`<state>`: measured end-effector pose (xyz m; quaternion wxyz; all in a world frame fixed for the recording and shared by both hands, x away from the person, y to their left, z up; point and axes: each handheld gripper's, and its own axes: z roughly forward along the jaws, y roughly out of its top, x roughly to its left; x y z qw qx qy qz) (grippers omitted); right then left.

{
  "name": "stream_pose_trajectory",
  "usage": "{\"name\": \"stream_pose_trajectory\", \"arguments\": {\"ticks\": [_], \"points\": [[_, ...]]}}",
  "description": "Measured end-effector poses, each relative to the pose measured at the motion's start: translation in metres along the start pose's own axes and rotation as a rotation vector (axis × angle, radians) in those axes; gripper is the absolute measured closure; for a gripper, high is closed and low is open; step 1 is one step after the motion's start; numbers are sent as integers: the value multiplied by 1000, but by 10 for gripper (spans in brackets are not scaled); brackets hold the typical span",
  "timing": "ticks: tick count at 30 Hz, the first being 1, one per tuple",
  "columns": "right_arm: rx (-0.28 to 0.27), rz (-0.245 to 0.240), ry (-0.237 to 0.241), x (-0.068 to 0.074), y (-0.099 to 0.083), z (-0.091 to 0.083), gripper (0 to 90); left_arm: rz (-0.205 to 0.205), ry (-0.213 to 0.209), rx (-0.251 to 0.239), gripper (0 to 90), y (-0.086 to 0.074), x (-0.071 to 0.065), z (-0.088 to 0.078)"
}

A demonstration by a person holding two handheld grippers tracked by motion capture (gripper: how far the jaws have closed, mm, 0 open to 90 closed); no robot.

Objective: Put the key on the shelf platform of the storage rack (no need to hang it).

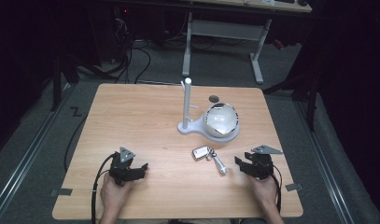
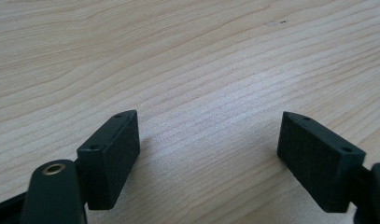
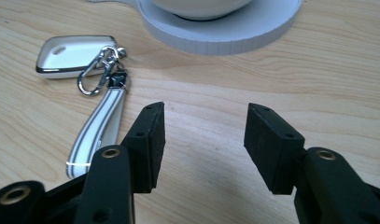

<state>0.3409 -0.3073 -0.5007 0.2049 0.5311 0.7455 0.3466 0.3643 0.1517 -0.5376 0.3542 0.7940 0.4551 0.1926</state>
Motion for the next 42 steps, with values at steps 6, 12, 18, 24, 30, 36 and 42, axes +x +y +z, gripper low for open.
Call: {"name": "stream_pose_trajectory", "arguments": {"ticks": [6, 12, 18, 24, 30, 36, 42], "points": [[8, -16, 12, 6, 4, 2, 497, 0, 0, 0, 214, 0, 0, 0], [0, -39, 31, 14, 13, 4, 508, 0, 0, 0, 214, 0, 0, 0], [17, -68, 56, 27, 19, 11, 511, 0, 0, 0, 214, 0, 0, 0], [34, -95, 74, 39, 26, 19, 516, 0, 0, 0, 213, 0, 0, 0], [60, -105, 85, 45, 26, 27, 530, 0, 0, 0, 213, 0, 0, 0], [90, -127, 76, 52, 27, 38, 560, 0, 0, 0, 213, 0, 0, 0], [117, -161, 51, 57, 30, 47, 596, 1, 0, 0, 212, 0, 0, 0]]}}
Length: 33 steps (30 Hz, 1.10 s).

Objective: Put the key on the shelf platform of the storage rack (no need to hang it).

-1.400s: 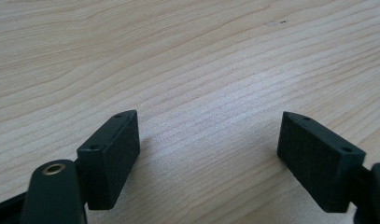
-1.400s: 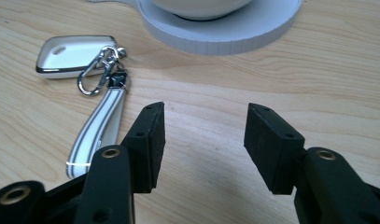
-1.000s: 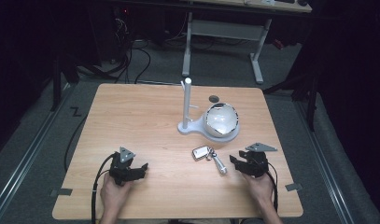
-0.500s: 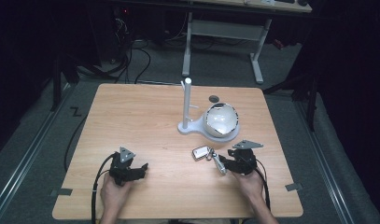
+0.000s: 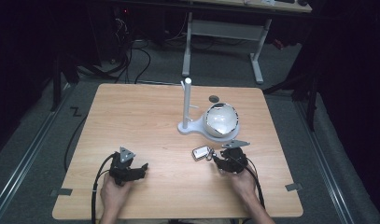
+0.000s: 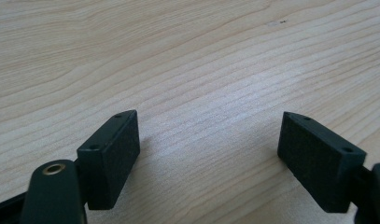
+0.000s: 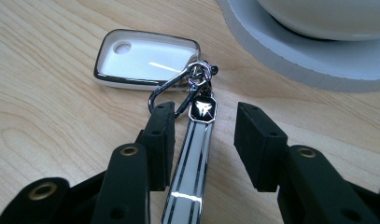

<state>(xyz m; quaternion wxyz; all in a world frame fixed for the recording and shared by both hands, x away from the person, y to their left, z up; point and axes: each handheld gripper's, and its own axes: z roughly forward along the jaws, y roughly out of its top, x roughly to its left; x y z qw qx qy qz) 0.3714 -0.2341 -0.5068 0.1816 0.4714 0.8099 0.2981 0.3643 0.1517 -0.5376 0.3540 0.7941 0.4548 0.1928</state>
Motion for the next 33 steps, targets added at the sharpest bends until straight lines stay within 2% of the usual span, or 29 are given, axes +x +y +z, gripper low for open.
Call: {"name": "stream_pose_trajectory", "arguments": {"ticks": [17, 26, 33], "points": [[32, -15, -33, 1, 7, 17, 659, 0, 0, 0, 212, 0, 0, 0], [27, -16, -30, 1, 8, 22, 662, 0, 0, 0, 212, 0, 0, 0], [19, -16, -9, -1, 8, 23, 737, 0, 0, 0, 212, 0, 0, 0]]}}
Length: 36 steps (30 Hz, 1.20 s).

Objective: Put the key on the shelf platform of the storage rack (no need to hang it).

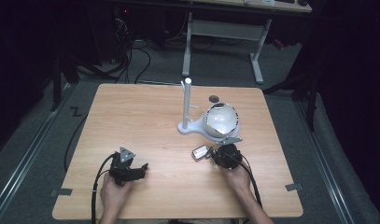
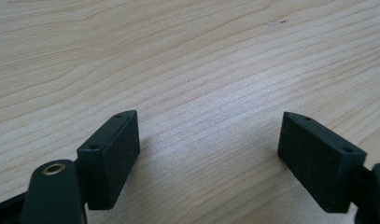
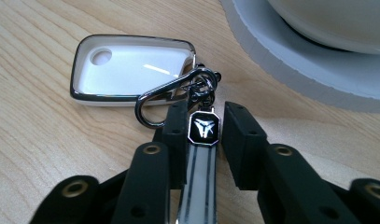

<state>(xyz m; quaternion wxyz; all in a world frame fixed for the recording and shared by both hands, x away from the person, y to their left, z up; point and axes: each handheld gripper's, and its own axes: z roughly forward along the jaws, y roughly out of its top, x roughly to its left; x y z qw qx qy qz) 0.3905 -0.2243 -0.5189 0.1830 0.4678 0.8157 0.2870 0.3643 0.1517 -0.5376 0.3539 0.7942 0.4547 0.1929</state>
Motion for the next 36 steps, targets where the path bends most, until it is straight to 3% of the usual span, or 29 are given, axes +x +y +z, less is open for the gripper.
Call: {"name": "stream_pose_trajectory", "arguments": {"ticks": [10, 20, 28, 36], "points": [[-13, 15, 16, -3, 0, -2, 743, 0, 0, 0, 212, 0, 0, 0], [-81, 21, 43, -8, 2, -21, 744, 0, 0, 0, 212, 0, 0, 0], [-104, 2, 60, -8, 8, -37, 744, 0, 0, 0, 212, 0, 0, 0], [-131, 25, 69, -17, 7, -52, 745, 0, 0, 0, 212, 0, 0, 0]]}}
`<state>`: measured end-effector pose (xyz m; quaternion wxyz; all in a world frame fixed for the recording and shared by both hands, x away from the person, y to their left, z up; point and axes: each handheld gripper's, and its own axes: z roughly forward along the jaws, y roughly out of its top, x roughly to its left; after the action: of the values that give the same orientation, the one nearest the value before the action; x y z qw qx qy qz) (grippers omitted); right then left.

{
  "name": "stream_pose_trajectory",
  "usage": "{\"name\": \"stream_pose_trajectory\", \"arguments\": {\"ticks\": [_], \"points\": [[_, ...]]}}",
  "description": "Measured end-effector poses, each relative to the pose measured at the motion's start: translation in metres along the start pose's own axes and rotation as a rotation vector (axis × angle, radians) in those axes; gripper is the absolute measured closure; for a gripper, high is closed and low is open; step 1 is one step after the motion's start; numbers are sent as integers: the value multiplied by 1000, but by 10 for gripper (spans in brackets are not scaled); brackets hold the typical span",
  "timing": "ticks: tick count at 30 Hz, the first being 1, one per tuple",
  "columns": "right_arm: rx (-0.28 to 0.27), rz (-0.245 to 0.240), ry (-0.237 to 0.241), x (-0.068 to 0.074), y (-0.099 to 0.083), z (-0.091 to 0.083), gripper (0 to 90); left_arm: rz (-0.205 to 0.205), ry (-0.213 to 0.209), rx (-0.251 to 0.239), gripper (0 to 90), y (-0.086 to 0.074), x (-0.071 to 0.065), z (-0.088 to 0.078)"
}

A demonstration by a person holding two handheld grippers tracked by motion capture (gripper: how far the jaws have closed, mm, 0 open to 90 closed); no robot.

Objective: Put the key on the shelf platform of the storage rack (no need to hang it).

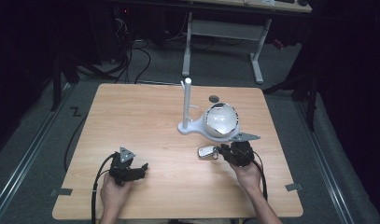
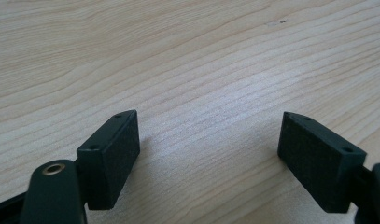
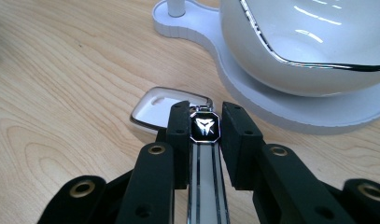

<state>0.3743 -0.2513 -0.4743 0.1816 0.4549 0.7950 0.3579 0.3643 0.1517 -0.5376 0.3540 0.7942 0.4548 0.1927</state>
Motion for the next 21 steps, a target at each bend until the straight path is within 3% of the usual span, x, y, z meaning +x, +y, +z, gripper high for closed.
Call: {"name": "stream_pose_trajectory", "arguments": {"ticks": [21], "points": [[-82, -7, -1, -16, 8, -50, 745, 0, -1, 0, 212, 0, 0, 0]]}}
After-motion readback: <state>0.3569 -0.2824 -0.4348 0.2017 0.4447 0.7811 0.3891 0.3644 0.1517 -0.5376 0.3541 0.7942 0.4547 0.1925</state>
